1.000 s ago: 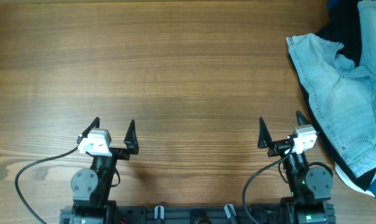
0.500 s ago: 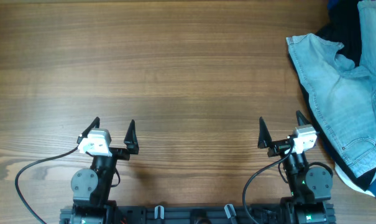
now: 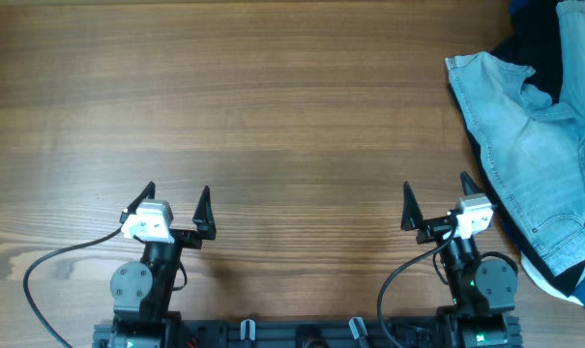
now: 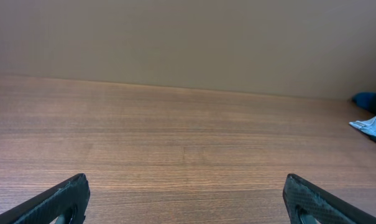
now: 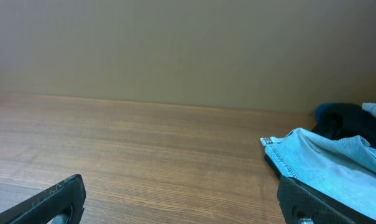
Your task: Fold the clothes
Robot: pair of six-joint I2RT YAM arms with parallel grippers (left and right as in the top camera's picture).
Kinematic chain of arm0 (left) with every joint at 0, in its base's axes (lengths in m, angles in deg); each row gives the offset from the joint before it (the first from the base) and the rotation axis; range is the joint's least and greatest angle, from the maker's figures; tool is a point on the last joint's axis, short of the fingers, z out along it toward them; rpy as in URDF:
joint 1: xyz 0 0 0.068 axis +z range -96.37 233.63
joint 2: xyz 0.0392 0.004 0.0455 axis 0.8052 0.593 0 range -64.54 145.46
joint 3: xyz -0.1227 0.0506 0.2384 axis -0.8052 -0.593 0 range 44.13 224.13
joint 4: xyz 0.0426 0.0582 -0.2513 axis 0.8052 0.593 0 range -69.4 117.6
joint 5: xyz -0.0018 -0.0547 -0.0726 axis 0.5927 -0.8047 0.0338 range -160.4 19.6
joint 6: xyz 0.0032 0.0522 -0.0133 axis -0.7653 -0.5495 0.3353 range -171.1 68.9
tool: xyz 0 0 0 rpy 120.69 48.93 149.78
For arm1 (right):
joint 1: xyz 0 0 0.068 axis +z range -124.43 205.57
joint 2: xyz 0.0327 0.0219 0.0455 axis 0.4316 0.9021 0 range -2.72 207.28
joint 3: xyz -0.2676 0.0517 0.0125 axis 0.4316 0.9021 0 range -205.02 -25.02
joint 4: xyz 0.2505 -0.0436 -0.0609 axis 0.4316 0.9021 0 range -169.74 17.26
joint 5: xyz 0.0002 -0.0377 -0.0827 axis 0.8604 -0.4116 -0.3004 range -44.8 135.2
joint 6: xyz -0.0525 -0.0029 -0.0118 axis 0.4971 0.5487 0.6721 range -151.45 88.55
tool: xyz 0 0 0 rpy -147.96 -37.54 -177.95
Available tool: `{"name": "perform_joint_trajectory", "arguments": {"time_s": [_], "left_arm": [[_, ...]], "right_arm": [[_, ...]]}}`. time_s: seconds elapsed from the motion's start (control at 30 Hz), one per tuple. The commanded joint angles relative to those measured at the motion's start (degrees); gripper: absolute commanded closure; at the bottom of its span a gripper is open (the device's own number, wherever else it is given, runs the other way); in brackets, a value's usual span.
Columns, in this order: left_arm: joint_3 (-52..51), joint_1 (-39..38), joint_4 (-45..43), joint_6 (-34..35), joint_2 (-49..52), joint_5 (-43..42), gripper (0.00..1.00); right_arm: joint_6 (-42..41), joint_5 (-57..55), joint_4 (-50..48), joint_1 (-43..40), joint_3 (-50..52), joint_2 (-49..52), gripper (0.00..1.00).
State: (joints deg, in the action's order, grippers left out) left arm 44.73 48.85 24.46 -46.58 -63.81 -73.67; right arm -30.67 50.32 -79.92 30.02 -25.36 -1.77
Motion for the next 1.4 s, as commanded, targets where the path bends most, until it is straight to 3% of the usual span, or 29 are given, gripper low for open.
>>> {"name": "perform_joint_trajectory", "arguments": {"time_s": [0.0, 1.03, 1.2, 1.37], "left_arm": [[-0.3, -0.3, 0.3, -1.1, -0.6, -0.1, 0.00], [-0.3, -0.3, 0.3, -1.1, -0.6, -0.1, 0.00], [-0.3, -0.3, 0.3, -1.0, -0.5, -0.1, 0.00], [-0.1, -0.3, 0.4, 4.7, -0.3, -0.1, 0.00]], "right_arm": [[0.6, 0.8, -0.2, -0.3, 0.0, -0.3, 0.00], [0.5, 1.0, -0.2, -0.3, 0.0, -0.3, 0.00], [-5.2, 0.9, -0.7, -0.3, 0.0, -0.3, 0.00], [-5.4, -0.6, 1.4, -0.3, -1.1, -0.2, 0.00]]}}
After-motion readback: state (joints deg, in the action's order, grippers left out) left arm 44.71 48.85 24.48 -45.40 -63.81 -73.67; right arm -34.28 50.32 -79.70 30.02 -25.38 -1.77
